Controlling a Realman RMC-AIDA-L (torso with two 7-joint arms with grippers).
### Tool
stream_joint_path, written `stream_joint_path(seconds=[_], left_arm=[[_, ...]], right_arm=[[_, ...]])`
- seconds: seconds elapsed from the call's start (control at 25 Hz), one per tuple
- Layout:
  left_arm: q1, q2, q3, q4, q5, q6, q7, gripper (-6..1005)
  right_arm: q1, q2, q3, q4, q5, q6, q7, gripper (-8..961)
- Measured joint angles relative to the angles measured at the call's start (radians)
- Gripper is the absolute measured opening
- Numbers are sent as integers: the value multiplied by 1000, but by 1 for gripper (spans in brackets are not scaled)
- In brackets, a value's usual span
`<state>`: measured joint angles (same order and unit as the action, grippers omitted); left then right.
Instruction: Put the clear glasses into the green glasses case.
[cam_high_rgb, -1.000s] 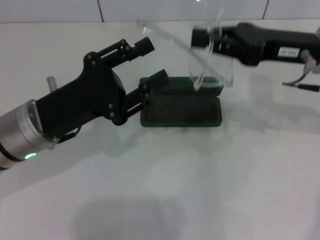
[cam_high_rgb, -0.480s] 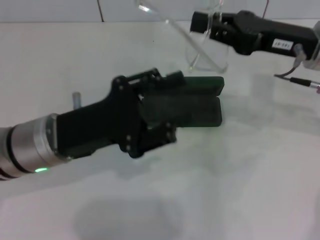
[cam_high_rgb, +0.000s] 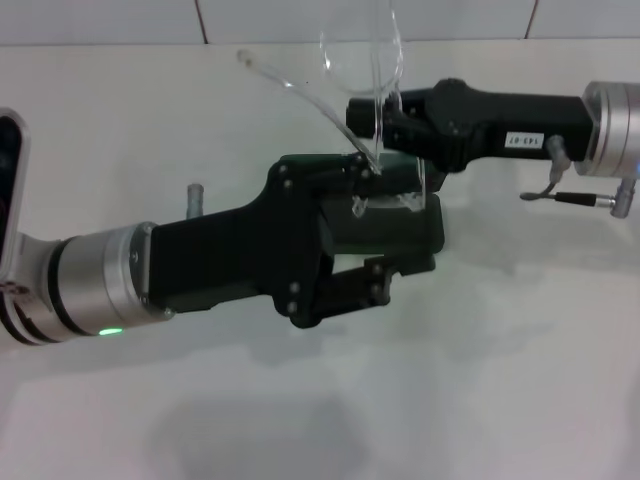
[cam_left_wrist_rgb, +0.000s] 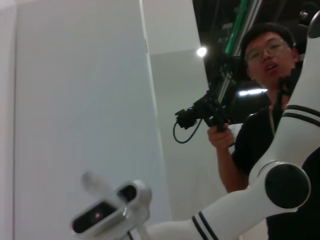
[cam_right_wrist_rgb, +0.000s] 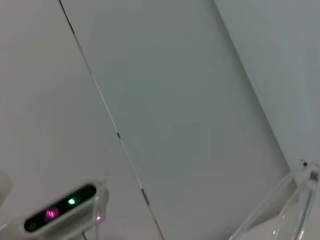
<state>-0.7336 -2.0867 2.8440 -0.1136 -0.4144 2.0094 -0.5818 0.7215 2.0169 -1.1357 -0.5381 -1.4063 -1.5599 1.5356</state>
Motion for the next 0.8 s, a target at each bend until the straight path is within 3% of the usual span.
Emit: stream_joint_path(seconds=[0.4,0.8], left_arm=[[4,5,0,-6,-37,-4,-1,556],[2,3,0,-42,-44,-11,-2,557]], right_arm=[[8,0,-9,2,-129,9,0,104],[30,-5,-104,-10,-137,-30,5,104]])
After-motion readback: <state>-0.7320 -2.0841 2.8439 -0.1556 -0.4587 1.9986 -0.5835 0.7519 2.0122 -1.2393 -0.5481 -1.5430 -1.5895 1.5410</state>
